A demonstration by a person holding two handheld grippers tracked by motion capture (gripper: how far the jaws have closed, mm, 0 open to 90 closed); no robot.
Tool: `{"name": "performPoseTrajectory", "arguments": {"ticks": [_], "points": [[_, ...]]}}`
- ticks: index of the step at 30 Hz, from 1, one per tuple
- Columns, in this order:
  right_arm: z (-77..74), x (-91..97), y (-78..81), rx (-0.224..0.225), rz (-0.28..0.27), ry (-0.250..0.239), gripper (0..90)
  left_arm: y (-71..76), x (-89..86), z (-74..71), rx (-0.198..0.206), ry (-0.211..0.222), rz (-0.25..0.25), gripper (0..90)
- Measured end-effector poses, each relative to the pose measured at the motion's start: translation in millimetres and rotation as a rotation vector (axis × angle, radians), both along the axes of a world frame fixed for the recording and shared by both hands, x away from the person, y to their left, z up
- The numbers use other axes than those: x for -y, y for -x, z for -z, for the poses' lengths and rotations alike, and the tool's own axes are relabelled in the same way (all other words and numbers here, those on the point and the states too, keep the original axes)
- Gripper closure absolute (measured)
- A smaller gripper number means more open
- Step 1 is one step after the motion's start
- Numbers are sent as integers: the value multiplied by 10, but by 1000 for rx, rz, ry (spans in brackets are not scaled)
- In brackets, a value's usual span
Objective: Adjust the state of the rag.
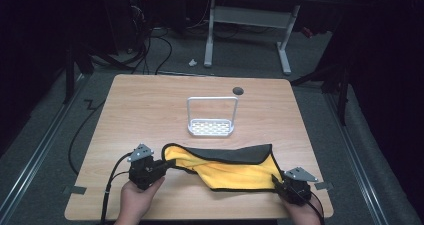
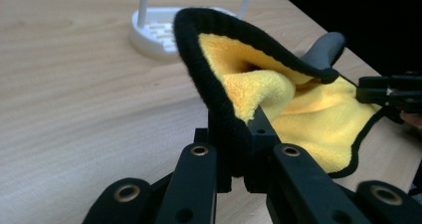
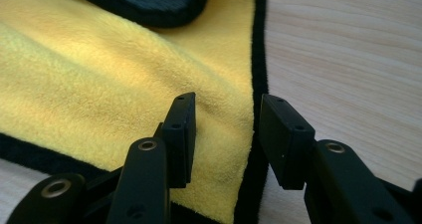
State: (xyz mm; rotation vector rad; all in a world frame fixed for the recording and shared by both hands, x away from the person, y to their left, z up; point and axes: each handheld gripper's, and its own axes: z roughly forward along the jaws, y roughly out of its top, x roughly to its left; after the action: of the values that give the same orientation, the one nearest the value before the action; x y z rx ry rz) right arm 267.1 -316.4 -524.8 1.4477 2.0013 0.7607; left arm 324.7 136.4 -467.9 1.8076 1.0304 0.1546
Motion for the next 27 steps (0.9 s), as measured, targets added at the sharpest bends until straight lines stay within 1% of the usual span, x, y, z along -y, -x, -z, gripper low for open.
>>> {"name": "performPoseTrajectory", "arguments": {"ticks": [1,2,3,4,6,7,8,9,10,11,12,13,14,15,17,18,19,20,21,22,23,24,25,26,27], "points": [[1,7,-10,5,6,9,595,-14,-20,-29,1,4,-3,844],[1,22,-35,11,20,29,596,-38,-49,-47,-2,5,-9,842],[1,22,-35,11,20,29,596,-73,-76,-47,-5,1,-19,842],[2,32,-50,15,32,33,596,-125,-96,-26,-15,-2,-35,841],[5,56,-78,22,46,43,596,-268,-122,69,-53,-22,-61,826],[5,69,-96,24,56,52,596,-432,-136,228,-101,-35,-91,796],[5,68,-100,24,62,50,596,-472,-137,281,-119,-35,-102,758],[6,63,-98,24,65,50,596,-501,-142,339,-140,-22,-110,700],[8,61,-97,29,66,54,595,-501,-142,339,-140,-22,-110,663],[8,61,-97,29,66,54,595,-501,-144,383,-148,-8,-112,663],[8,55,-93,30,67,57,590,-469,-149,411,-145,2,-118,627],[2,45,-85,29,67,60,580,-402,-181,429,-132,16,-129,546],[0,43,-83,30,66,61,580,-348,-222,436,-130,27,-131,515],[-4,34,-80,35,60,63,578,-308,-246,431,-125,26,-134,517],[-21,7,-71,50,54,68,575,-188,-313,406,-96,39,-148,509],[-21,7,-71,50,54,68,575,-188,-313,406,-96,39,-148,505],[-61,-34,-50,68,46,68,574,-128,-340,398,-85,48,-151,497],[-80,-60,-37,79,43,70,574,-23,-369,387,-76,45,-159,499],[-80,-60,-37,79,43,70,574,-23,-369,387,-76,45,-159,510],[-105,-115,-13,98,21,79,574,39,-317,389,-89,52,-119,527],[-107,-147,-7,100,13,81,574,48,-239,397,-110,58,-86,540],[-100,-184,-7,95,-1,84,574,48,-239,397,-110,58,-86,543],[-88,-210,-13,90,-10,90,574,47,-79,415,-131,75,-38,543],[-79,-228,-19,87,-18,92,574,40,30,424,-136,58,-18,539],[-72,-250,-21,78,-24,93,574,30,138,434,-129,37,-2,528]]}}
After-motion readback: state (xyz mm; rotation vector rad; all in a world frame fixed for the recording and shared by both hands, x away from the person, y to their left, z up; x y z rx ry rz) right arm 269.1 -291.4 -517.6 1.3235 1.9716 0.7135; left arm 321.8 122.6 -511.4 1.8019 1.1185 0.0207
